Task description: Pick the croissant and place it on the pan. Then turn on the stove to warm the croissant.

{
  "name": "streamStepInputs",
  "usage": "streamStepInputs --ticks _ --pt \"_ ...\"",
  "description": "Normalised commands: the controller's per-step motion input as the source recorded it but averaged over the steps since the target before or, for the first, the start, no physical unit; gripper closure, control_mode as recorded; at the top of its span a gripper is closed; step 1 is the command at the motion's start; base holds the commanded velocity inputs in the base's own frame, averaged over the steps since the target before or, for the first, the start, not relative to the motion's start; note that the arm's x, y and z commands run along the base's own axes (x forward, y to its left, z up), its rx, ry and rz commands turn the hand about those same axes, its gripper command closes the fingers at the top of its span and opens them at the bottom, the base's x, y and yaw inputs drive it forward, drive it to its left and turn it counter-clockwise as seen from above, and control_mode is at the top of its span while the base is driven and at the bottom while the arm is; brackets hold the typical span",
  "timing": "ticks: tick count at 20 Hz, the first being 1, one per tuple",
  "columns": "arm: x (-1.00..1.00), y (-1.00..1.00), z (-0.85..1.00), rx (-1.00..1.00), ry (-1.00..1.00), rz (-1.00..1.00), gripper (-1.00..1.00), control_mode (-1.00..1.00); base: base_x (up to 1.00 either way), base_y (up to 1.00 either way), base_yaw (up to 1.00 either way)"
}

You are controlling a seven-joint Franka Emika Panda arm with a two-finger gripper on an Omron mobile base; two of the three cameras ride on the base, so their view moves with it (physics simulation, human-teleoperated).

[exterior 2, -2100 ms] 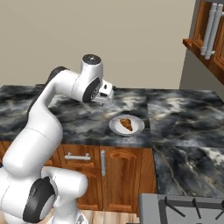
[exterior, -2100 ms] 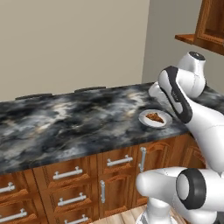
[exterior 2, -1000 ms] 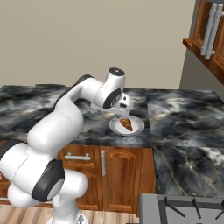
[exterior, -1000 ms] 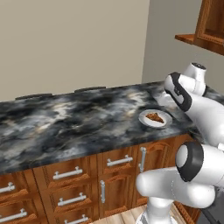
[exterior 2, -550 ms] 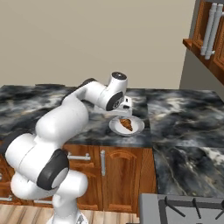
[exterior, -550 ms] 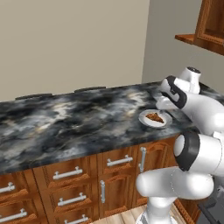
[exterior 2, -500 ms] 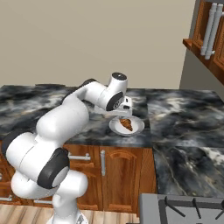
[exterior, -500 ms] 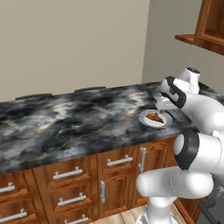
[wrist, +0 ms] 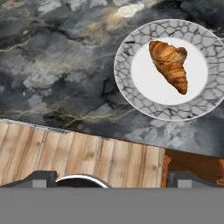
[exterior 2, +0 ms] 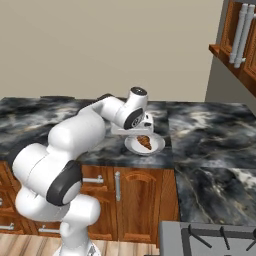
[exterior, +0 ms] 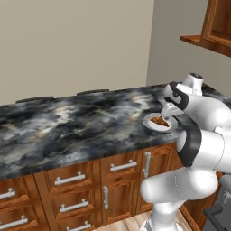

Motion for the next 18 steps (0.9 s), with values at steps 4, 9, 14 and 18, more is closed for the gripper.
streamStepInputs --ticks 4,9,14,18 --pt "0.14 -0.08 -0.15 0.00 0.00 0.06 -1.00 -1.00 0.00 0.00 0.00" --pt "0.19 -0.01 -0.21 -0.02 0.00 0.05 -1.00 -1.00 0.00 0.00 0.00" --pt "0.24 0.00 -0.18 -0.04 0.00 0.05 -1.00 -1.00 0.00 0.00 0.00" --pt "0.29 -0.05 -0.15 -0.02 0.00 0.04 -1.00 -1.00 0.00 0.00 0.00"
